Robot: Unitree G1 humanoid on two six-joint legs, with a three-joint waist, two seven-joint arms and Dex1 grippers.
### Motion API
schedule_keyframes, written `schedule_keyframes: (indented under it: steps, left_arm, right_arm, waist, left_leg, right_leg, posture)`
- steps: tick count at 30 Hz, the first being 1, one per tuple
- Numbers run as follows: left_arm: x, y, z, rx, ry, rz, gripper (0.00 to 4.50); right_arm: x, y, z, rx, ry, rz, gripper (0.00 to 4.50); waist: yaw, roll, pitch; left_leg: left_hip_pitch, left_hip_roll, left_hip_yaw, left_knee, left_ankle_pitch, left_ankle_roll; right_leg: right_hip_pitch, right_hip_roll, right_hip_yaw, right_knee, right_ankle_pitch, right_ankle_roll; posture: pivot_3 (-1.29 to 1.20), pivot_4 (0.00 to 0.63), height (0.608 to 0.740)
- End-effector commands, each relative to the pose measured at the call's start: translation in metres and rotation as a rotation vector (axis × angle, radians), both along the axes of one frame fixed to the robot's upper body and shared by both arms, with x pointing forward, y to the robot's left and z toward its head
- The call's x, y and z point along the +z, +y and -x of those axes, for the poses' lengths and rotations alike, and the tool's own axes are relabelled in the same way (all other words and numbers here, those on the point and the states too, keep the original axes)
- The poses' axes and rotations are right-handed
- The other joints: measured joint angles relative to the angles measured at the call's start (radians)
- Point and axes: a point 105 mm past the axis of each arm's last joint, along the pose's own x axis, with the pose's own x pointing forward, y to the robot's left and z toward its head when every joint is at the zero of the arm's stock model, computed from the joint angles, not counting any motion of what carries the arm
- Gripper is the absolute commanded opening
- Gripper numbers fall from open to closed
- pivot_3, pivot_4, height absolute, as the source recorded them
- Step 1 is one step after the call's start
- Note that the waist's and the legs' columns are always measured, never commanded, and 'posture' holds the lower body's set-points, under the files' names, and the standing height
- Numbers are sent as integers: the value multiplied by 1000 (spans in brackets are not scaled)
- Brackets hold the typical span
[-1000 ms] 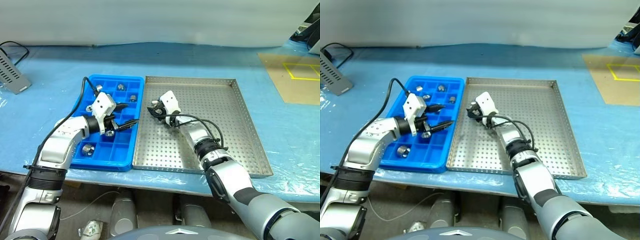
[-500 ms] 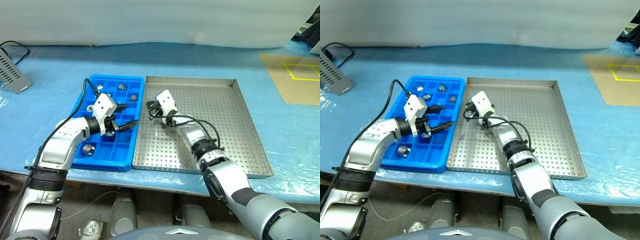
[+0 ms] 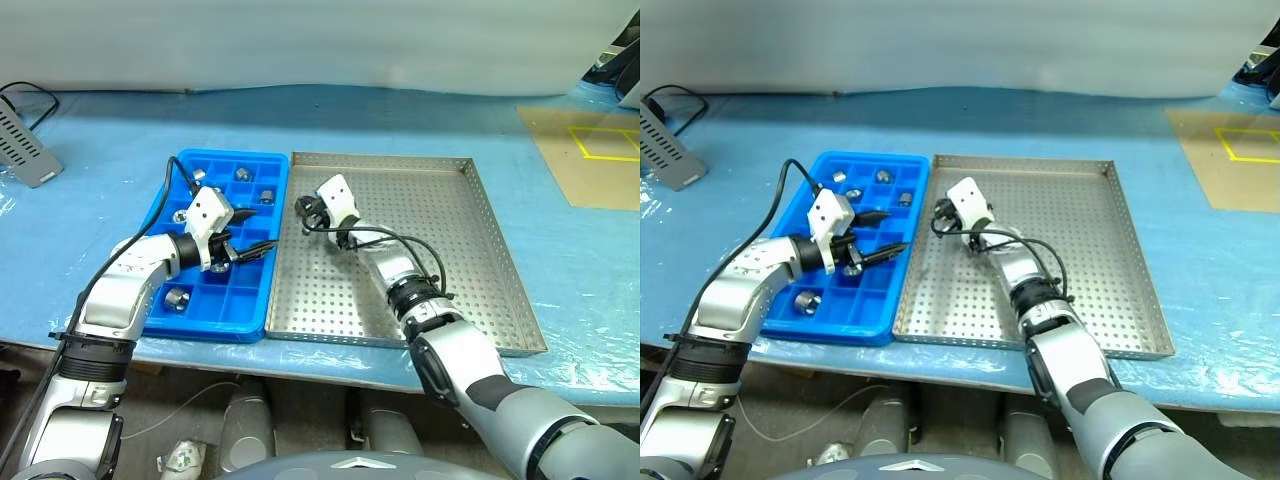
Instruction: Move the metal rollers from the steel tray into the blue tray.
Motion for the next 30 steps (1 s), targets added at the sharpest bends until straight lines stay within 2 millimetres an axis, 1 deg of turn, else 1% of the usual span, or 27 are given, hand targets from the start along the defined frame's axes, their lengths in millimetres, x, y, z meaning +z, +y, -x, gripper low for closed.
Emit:
schedule_keyframes:
  steps: [1, 3, 5, 7, 10, 12, 14, 17, 18, 19, 21, 23, 24, 26, 27, 29, 30]
  left_arm:
    - [15, -1, 0, -7, -54, 7, 4075]
    - [18, 0, 0, -6, -55, 18, 4075]
    - [18, 2, 0, -3, -53, 23, 4075]
    - [16, 3, -1, 4, -52, 18, 4075]
    - [17, 4, -2, 10, -56, 22, 4075]
    - [18, 4, -3, 18, -62, 24, 4075]
    - [17, 6, -4, 30, -63, 18, 4075]
    - [17, 9, -4, 38, -64, 18, 4075]
    - [18, 9, -4, 39, -65, 19, 4075]
    - [19, 9, -4, 40, -67, 20, 4075]
    - [20, 8, -5, 41, -71, 22, 4075]
    - [21, 7, -5, 40, -73, 25, 4075]
    - [22, 7, -5, 40, -74, 25, 4075]
    - [22, 7, -5, 40, -77, 26, 4075]
    - [23, 7, -5, 39, -77, 26, 4075]
    - [23, 7, -5, 39, -77, 27, 4075]
    - [22, 7, -5, 40, -77, 27, 4075]
  right_arm:
    - [46, -2, 1, 62, -90, -81, 23]
    - [65, -4, 8, 125, -123, -94, 23]
    - [77, -6, 15, 167, -143, -80, 23]
    - [79, -8, 20, 203, -148, -46, 23]
    - [76, -9, 22, 218, -137, -15, 23]
    - [80, -12, 22, 223, -115, -72, 23]
    - [85, -10, 24, 243, -142, -84, 424]
    - [91, -8, 16, 174, -168, -93, 1268]
    - [86, -6, 13, 165, -139, -77, 1673]
    - [81, -1, 15, 192, -115, -75, 1957]
    - [75, 7, 17, 222, -75, -87, 1957]
    - [73, 8, 13, 206, -61, -98, 1957]
    - [73, 8, 13, 211, -60, -116, 2115]
    - [72, 9, 14, 230, -62, -109, 2494]
    - [68, 10, 14, 228, -58, -89, 2783]
    - [54, 6, 6, 173, -16, -41, 3515]
    - [46, 5, 5, 171, 6, -23, 3792]
  waist:
    - [0, 0, 0]
    - [0, 0, 0]
    - [0, 0, 0]
    - [0, 0, 0]
    - [0, 0, 0]
    - [0, 0, 0]
    - [0, 0, 0]
    - [0, 0, 0]
    - [0, 0, 0]
    - [0, 0, 0]
    - [0, 0, 0]
    - [0, 0, 0]
    - [0, 0, 0]
    - [1, 0, 0]
    - [2, 0, 0]
    - [1, 0, 0]
    - [1, 0, 0]
  left_leg:
    - [0, 0, 0, 0, 0, 0]
    - [0, 0, 0, -1, 0, 0]
    - [0, 0, 0, -1, 0, 0]
    - [0, 0, 0, -1, 0, 0]
    - [1, 0, 0, -1, 0, 0]
    - [1, 0, 0, -1, 0, 0]
    - [1, 0, 0, -1, 0, 0]
    - [1, 0, 1, -2, 0, 0]
    - [1, 0, 1, -2, 0, 0]
    - [1, 0, 1, -2, 0, -1]
    - [1, 0, 1, -2, 0, -1]
    - [1, 0, 1, -3, 0, -1]
    - [1, 0, 1, -3, 0, -1]
    - [1, -1, 1, -3, 0, -1]
    - [1, -1, 1, -3, 0, -1]
    - [1, -1, 1, -3, 0, -1]
    - [1, -1, 1, -3, 0, -1]
  right_leg:
    - [0, 0, 0, 0, 0, 0]
    - [0, 0, 0, -1, 0, 0]
    - [0, 0, 0, -1, 0, 0]
    - [0, 0, 0, -1, 0, 0]
    - [0, 0, 0, -1, 0, 0]
    - [0, 0, 1, -1, 0, 0]
    - [0, 0, 1, -1, 0, 0]
    - [0, 0, 1, -1, 0, 0]
    - [0, 0, 1, -1, 0, 0]
    - [0, 0, 1, -1, 0, 0]
    - [0, 0, 1, -1, 0, 0]
    - [0, 0, 1, -1, 0, 0]
    - [0, 0, 1, -1, 0, 0]
    - [0, 0, 1, -1, 0, 0]
    - [0, 0, 1, -1, 0, 0]
    - [0, 0, 1, -1, 0, 0]
    - [0, 0, 1, -1, 0, 0]
  posture:
    - [3, 150, 740]
    - [0, 150, 740]
    - [-1, 150, 740]
    - [-1, 150, 740]
    - [3, 150, 740]
    - [8, 150, 740]
    - [9, 150, 740]
    - [12, 150, 740]
    - [12, 150, 740]
    - [15, 150, 740]
    - [17, 150, 740]
    - [19, 150, 740]
    - [19, 150, 740]
    - [19, 150, 740]
    - [19, 150, 740]
    - [19, 150, 740]
    - [21, 150, 740]
